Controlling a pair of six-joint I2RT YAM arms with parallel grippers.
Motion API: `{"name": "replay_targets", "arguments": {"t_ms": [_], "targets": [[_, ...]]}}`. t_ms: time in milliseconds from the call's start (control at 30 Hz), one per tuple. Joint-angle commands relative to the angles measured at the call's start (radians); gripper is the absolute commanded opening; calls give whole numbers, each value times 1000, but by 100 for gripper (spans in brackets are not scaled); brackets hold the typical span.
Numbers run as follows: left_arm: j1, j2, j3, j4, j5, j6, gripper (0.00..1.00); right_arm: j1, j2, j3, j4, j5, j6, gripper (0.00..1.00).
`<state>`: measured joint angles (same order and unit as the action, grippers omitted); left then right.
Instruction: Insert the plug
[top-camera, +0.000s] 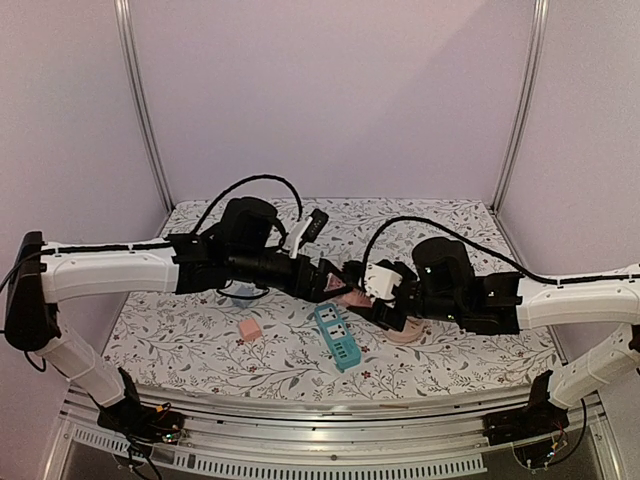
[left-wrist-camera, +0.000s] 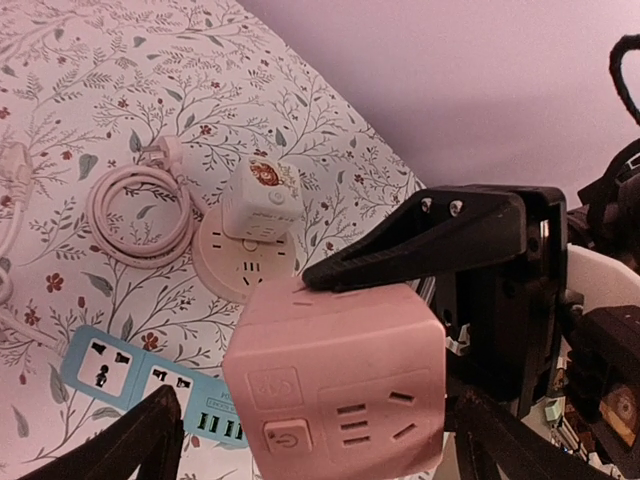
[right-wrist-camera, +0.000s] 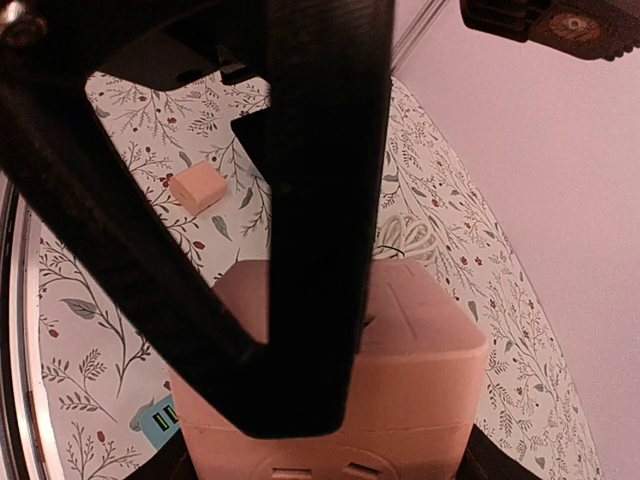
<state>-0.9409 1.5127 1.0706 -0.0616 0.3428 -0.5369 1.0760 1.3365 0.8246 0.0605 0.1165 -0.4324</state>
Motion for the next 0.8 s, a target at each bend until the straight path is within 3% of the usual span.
{"name": "replay_targets", "arguments": {"t_ms": [0,767], "targets": [[-25,32,33,-18,-1,10,93,12,10,36,35,6,-6,0],[-39,108,78,-43,17,5,79,23,25,40,28,28,-31,0]]}}
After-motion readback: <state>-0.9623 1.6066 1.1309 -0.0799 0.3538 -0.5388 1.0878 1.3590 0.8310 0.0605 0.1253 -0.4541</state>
